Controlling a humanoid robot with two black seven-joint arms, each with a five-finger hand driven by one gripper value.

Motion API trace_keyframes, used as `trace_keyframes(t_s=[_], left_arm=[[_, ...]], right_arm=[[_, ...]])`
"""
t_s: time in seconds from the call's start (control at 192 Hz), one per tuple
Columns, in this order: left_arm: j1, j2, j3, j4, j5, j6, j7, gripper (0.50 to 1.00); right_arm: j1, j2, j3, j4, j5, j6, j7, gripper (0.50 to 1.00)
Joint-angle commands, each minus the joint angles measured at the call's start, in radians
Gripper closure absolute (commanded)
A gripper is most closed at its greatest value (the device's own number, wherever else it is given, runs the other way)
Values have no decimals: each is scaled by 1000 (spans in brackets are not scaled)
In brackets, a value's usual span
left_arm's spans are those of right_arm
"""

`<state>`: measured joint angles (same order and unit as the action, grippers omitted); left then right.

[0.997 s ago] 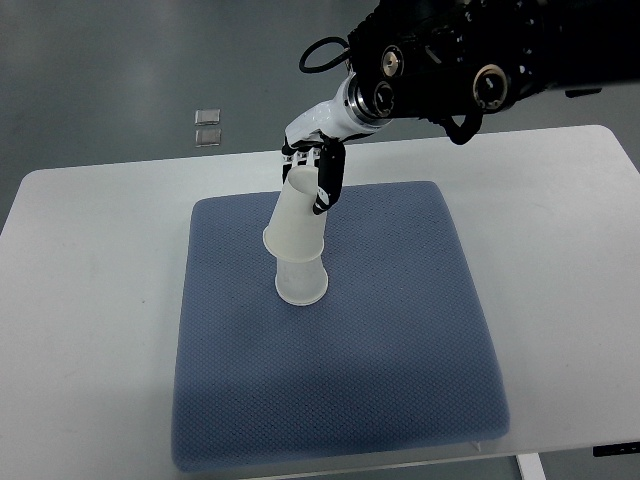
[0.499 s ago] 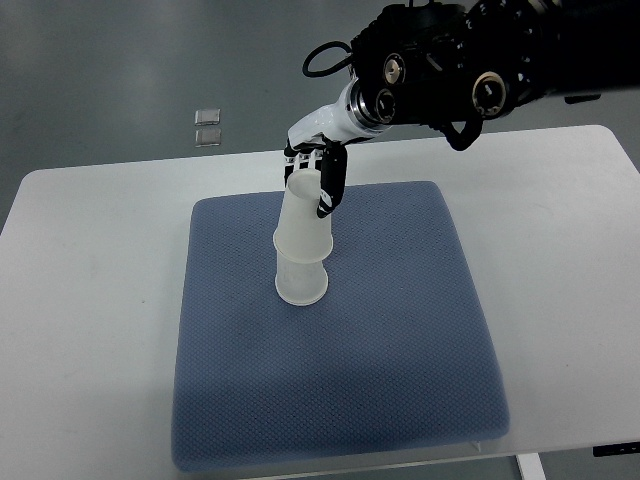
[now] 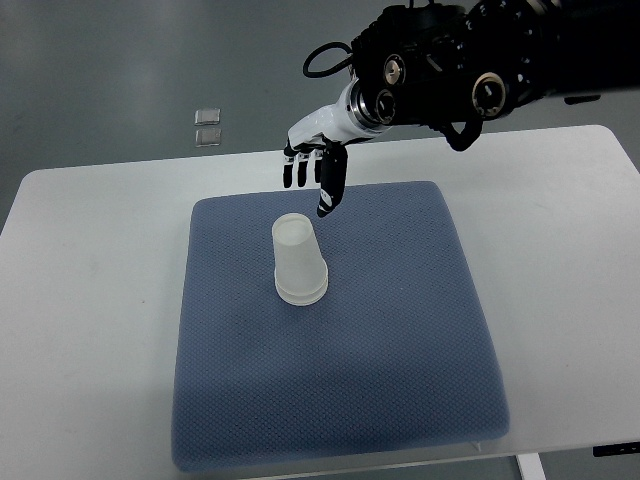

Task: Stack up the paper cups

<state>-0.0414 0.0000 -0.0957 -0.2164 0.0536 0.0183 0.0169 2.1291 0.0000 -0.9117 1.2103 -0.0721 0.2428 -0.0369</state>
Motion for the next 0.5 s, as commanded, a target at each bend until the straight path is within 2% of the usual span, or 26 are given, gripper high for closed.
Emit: trace_keyframes(t_s=[0.0,0.088,0.26,0.343,0.436,0.494], left_arm=[[0,0,1,-1,0,0,0,500],[0,0,1,0,0,0,0,500],[2,0,1,0,0,0,0,500],[2,0,-1,-1,0,0,0,500],[2,0,-1,-1,0,0,0,500],[2,0,1,-1,0,0,0,500]], right_arm=[[5,0,2,0,2,0,0,707],[5,0,5,-2,3,-10,2,705],[-47,0,17,-3,101,-112,9,703],[-100,-3,51,-15,176,-203,17,703],[-199,-100,177,-23,218,-330,34,703],[-268,-166,274,-29,219,-373,38,703]])
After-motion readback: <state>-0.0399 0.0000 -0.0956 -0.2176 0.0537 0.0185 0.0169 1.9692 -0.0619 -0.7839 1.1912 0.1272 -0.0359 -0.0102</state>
